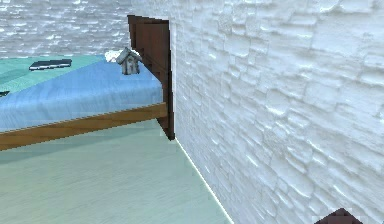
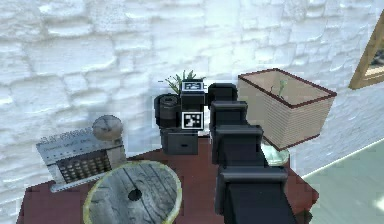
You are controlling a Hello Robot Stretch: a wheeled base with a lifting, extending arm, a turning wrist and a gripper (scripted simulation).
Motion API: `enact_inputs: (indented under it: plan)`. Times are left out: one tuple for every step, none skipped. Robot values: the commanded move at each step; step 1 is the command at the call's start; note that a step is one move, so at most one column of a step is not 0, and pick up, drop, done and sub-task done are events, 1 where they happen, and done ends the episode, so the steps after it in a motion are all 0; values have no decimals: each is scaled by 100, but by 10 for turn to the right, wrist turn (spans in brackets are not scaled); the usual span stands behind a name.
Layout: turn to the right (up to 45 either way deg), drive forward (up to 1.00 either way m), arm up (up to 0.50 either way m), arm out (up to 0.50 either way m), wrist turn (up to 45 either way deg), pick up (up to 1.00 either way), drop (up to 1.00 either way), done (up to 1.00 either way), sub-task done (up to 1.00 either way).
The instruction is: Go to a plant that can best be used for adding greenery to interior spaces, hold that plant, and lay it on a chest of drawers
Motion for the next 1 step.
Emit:
enact_inputs:
  plan:
    - [0, 0, 0, 0, 0, 0, 100, 0, 0]
